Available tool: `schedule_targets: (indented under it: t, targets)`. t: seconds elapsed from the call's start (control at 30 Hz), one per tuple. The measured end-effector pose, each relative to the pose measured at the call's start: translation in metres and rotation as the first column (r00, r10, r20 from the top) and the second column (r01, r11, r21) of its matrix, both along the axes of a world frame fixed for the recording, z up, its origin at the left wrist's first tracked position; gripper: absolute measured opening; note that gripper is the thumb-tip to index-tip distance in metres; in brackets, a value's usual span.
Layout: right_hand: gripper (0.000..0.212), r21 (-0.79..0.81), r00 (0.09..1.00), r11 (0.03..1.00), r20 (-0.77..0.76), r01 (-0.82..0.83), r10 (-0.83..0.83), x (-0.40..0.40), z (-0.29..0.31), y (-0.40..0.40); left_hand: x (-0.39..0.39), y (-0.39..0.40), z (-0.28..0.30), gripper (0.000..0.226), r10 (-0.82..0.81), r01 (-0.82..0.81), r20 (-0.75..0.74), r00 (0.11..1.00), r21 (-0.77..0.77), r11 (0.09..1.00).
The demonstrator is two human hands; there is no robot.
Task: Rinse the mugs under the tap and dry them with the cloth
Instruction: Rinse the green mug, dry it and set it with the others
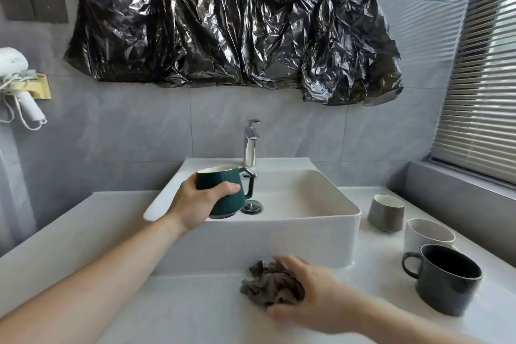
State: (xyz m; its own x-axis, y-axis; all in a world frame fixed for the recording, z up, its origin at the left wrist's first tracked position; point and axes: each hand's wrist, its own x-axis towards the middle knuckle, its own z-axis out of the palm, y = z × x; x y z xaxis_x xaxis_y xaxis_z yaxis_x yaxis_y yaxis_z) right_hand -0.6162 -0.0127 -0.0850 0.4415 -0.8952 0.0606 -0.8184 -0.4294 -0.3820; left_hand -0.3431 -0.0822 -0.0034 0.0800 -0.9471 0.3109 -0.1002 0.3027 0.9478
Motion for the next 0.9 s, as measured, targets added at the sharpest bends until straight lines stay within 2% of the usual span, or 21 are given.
schedule_targets:
  t: [0.03,0.1,0.13,0.2,0.27,0.33,0.4,0.47,0.53,0.63,0.77,0.83,0.9]
  targets:
    - [0.091,0.006,1.000,1.000,0.001,-0.004,0.004,0.003,-0.008,0.000,0.000,-0.001,-0.002,0.063,0.012,-0.012,-0.011,1.000,0.004,1.000]
    - [0.060,0.000,0.997,1.000,0.069,0.021,-0.021,0.007,-0.015,-0.004,0.000,-0.003,-0.003,0.062,0.032,-0.031,-0.026,0.999,0.021,0.999]
    - [0.043,-0.008,0.985,0.998,0.166,0.057,-0.055,0.007,-0.015,-0.008,-0.001,-0.005,-0.004,0.062,0.038,-0.037,-0.034,0.999,0.028,0.999]
    - [0.019,0.004,0.902,0.987,0.405,0.162,-0.150,0.005,-0.007,-0.020,0.000,-0.008,-0.006,0.064,0.047,-0.044,-0.065,0.997,0.043,0.998]
    - [0.016,0.079,0.755,0.969,0.613,0.234,-0.232,0.005,0.016,-0.029,0.000,-0.013,-0.006,0.067,0.065,-0.059,-0.108,0.992,0.065,0.996]
    - [0.020,0.189,0.559,0.946,0.769,0.263,-0.309,0.005,0.047,-0.038,0.000,-0.019,-0.004,0.067,0.074,-0.063,-0.144,0.987,0.082,0.995]
    - [0.023,0.285,0.378,0.931,0.855,0.229,-0.355,0.006,0.078,-0.047,-0.002,-0.025,-0.002,0.067,0.084,-0.068,-0.164,0.983,0.099,0.993]
    - [0.020,0.362,0.274,0.916,0.876,0.172,-0.397,0.010,0.102,-0.056,-0.007,-0.031,0.002,0.067,0.090,-0.067,-0.193,0.977,0.120,0.991]
    - [0.015,0.351,0.252,0.926,0.892,0.140,-0.376,0.019,0.113,-0.067,-0.014,-0.038,0.005,0.067,0.092,-0.064,-0.223,0.970,0.133,0.989]
    - [0.012,0.255,0.271,0.953,0.917,0.162,-0.291,0.045,0.116,-0.082,-0.030,-0.047,0.007,0.065,0.110,-0.083,-0.245,0.963,0.119,0.989]
    - [0.030,-0.037,0.460,0.975,0.885,0.218,-0.070,0.075,0.106,-0.089,-0.044,-0.059,0.003,0.065,0.128,-0.115,-0.215,0.968,0.071,0.991]
    - [0.041,-0.091,0.481,0.976,0.877,0.200,-0.016,0.082,0.098,-0.093,-0.044,-0.065,-0.002,0.066,0.138,-0.130,-0.216,0.967,0.047,0.990]
    - [0.043,-0.137,0.510,0.974,0.860,0.180,0.027,0.087,0.089,-0.098,-0.043,-0.071,-0.006,0.067,0.174,-0.171,-0.213,0.961,0.035,0.985]
